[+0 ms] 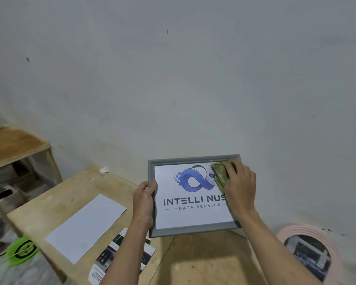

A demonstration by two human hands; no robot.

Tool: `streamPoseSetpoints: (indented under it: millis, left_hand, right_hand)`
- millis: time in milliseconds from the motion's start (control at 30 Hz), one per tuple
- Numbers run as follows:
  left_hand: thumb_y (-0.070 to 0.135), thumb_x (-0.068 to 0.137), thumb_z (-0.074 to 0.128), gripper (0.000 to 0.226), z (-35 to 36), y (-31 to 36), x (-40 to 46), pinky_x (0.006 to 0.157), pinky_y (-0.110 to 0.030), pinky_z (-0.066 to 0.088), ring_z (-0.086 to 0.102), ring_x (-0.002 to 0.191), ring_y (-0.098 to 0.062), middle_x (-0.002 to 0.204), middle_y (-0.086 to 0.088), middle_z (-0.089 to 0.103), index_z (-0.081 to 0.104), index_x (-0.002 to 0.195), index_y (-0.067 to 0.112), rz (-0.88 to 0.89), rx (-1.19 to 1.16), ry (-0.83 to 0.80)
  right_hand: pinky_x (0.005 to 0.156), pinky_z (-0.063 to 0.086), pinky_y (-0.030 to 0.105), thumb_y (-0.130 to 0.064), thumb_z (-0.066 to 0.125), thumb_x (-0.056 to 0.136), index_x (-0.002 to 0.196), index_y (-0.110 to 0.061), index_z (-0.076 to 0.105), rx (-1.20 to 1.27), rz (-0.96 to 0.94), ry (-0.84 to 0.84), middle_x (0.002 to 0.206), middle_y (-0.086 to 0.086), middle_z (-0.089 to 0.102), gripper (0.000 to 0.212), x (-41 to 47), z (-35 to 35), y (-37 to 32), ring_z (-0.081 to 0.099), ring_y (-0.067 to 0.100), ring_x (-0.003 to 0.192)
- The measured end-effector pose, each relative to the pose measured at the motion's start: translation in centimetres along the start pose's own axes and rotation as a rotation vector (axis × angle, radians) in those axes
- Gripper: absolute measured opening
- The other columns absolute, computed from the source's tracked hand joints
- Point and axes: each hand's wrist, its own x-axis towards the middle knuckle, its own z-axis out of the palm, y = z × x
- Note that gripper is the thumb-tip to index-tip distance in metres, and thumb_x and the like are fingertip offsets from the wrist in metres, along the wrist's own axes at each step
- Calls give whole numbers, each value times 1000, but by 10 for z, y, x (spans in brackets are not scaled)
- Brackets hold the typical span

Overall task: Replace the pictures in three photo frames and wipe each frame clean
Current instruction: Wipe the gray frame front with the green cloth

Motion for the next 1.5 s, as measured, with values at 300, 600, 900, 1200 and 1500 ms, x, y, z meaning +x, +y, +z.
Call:
streamPoseSetpoints:
  millis: [300, 600, 900, 1200, 1500]
  left_hand:
    - [16, 95, 62, 17, 10, 5, -3, 49, -29, 51, 64, 55, -19, 68, -7, 69, 59, 83, 5, 15, -4, -14]
    - [26, 97, 54, 31, 21, 24, 21, 88, -32, 54, 70, 98, -22, 106, -10, 75, 74, 106, 3, -22, -161, -160]
    - [20, 91, 59, 23, 3, 39, 35, 58, -29, 33, 39, 69, -18, 74, -9, 44, 47, 74, 11, 74, 204, 0]
    - [31, 90, 63, 25, -20, 37, 40, 72, -41, 50, 65, 75, -28, 85, -18, 70, 61, 87, 6, 32, 123, -1]
    - [27, 97, 58, 23, -58, 47, 43, 76, -47, 53, 65, 77, -31, 85, -16, 71, 61, 89, 6, 83, 117, 69]
  right_hand:
    - [121, 10, 35, -12, 36, 101, 153, -17, 15, 261, -49, -277, 158, -6, 0, 57, -23, 36, -31, 4, 20, 149]
    - [119, 15, 33, -4, 40, 96, 149, -12, 29, 494, -461, -257, 158, 0, 21, 55, -24, 40, -120, 16, 14, 147]
    - [116, 28, 37, -7, 50, 85, 145, -9, 37, 504, -850, -455, 155, 5, 30, 61, -70, 34, -94, 25, 21, 144]
    - [113, 34, 39, 14, 57, 66, 139, -15, 48, 431, -1022, -441, 147, 0, 45, 79, -60, 23, -40, 37, 18, 139]
    - [115, 27, 27, 4, 27, 86, 140, -20, 46, 316, -637, -331, 144, 2, 48, 61, -39, -7, 64, 31, 7, 141]
